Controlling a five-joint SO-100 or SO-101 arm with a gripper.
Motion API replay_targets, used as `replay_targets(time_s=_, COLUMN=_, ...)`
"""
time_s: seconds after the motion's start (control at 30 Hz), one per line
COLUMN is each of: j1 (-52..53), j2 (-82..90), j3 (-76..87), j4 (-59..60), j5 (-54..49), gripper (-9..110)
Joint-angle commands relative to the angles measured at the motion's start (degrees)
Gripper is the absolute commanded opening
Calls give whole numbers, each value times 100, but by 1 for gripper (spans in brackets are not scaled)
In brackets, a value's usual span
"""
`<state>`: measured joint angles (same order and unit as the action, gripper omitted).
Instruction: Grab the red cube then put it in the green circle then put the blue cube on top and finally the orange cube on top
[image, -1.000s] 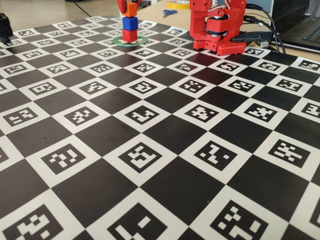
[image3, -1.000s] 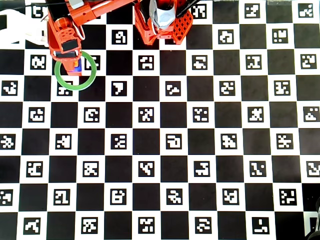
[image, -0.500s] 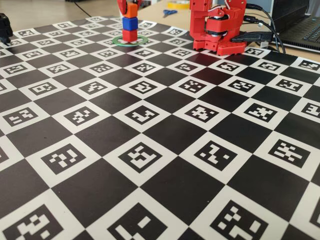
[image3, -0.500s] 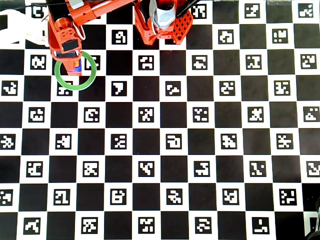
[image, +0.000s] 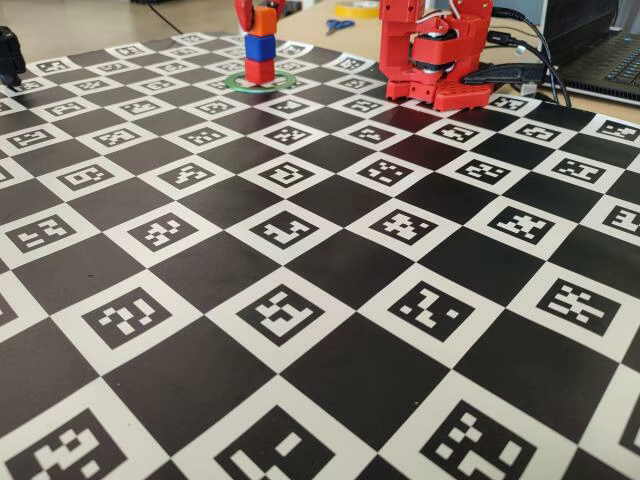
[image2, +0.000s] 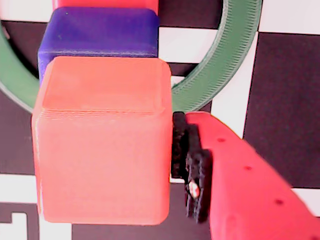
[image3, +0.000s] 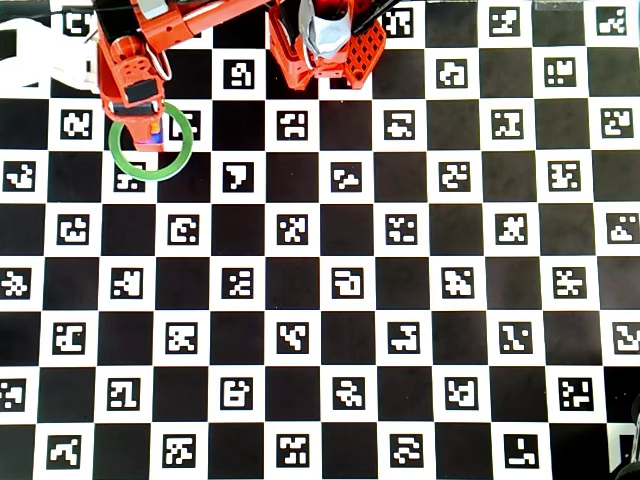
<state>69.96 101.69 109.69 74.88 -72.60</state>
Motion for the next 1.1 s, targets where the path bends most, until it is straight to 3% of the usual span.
replay_targets(time_s=0.0, j1=26, j2=123, j3=-35, j4=-88, j5=26, gripper=42)
replay_targets(time_s=0.27, j1=26, j2=141, j3=-114, j4=0, j5=97, gripper=44)
replay_targets(time_s=1.07, j1=88, j2=879, j3=-1740, j4=1846, j5=-18, gripper=44)
